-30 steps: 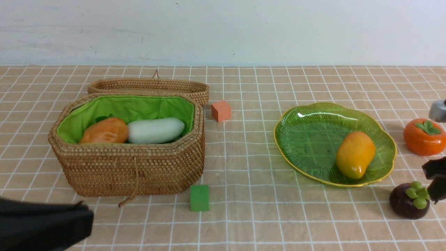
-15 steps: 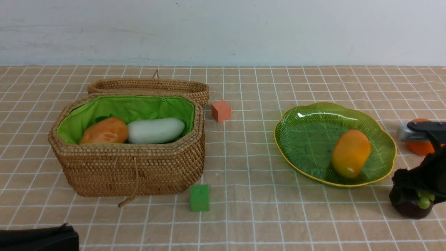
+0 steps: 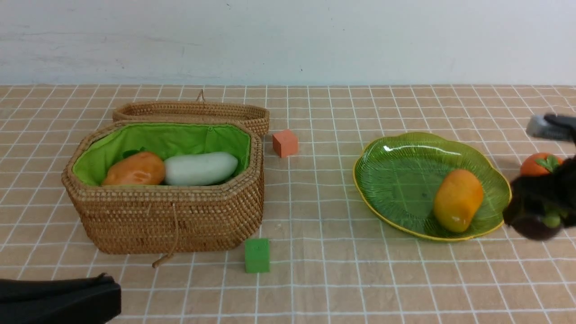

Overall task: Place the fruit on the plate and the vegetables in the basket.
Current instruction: Use the right arm to grab a mangosteen and put it into the right plate

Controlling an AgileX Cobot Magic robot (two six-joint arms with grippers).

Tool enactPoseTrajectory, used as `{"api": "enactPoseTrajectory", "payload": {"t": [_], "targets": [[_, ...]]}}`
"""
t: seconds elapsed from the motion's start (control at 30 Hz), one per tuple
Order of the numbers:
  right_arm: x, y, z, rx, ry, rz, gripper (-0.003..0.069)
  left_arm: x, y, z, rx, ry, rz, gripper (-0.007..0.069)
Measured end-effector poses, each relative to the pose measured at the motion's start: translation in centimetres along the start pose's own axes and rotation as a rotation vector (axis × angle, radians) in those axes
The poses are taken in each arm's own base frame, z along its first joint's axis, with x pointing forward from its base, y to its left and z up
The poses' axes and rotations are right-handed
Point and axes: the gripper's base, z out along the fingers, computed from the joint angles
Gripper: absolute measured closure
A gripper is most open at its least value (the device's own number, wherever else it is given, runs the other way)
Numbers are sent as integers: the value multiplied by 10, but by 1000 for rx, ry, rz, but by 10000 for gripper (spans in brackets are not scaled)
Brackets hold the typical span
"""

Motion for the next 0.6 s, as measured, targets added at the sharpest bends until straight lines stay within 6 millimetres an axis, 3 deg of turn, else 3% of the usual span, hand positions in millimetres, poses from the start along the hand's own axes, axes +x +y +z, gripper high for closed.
{"api": "enactPoseTrajectory", "payload": {"t": [0.03,0.1,0.2,0.27,0.37,0.47,0.57,0.6], "targets": [[-11,17,-7,-39,-91,-46,88,-2,0,0,3,-19,3,638],[-24,43,-1,-96,-179,-109,88,-4,0,0,5,-39,5,638],[-31,59,17,-119,-206,-159,88,-5,-1,0,7,-52,5,638],[-36,66,60,-112,-174,-205,88,-5,-1,0,6,-53,6,638],[-40,63,94,-103,-125,-210,88,-5,-1,0,6,-52,6,638],[-42,63,102,-106,-107,-217,17,-5,-1,0,6,-52,6,638],[-46,66,95,-116,-111,-227,-15,-5,0,0,4,-53,12,638],[-49,69,84,-127,-122,-236,-21,-5,0,0,2,-54,16,638]]}}
